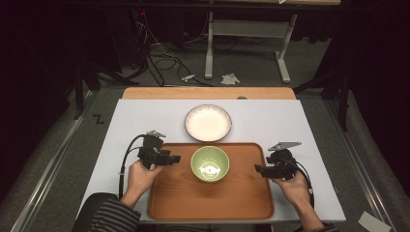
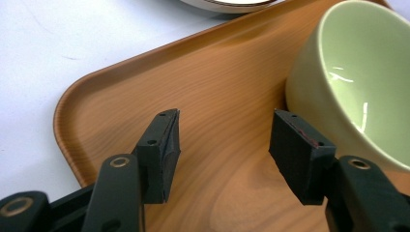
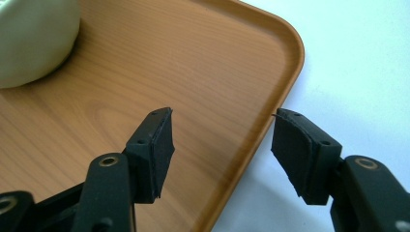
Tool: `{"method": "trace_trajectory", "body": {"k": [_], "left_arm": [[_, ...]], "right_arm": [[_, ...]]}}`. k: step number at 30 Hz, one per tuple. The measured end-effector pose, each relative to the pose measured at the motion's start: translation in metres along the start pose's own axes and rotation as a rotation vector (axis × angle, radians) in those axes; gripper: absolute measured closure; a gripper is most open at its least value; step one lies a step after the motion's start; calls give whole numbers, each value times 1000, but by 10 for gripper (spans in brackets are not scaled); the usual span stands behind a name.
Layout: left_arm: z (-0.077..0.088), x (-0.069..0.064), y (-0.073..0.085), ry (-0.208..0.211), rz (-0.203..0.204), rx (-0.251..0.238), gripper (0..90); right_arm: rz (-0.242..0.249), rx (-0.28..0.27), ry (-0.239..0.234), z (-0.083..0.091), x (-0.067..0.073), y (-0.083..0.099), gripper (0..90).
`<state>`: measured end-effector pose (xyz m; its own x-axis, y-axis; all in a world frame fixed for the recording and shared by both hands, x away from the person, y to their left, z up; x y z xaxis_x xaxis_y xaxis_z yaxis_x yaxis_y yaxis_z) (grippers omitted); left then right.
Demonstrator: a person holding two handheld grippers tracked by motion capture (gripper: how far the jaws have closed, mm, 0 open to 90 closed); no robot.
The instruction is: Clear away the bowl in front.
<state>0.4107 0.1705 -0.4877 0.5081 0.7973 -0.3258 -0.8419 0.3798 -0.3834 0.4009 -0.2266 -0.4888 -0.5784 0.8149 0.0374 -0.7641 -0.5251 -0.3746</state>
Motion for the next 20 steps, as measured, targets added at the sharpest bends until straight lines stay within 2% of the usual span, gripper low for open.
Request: {"method": "trace_trajectory", "body": {"k": [7,20], "left_arm": [[-7,-2,1,-10,-9,23,437],[-9,-5,3,-10,-16,31,427]], "right_arm": [[1,-4,3,1,0,0,418],[12,-9,5,0,1,0,411]]}}
Point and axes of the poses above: each handheld gripper's, and its own axes: z roughly backward along the jaws, y roughly out of its underside, x roughly to its left, the point moved 2 cm from there along -z, roughly forward along the jaws, and after that the axes turned 14 degrees about x, right-handed, at the moved point
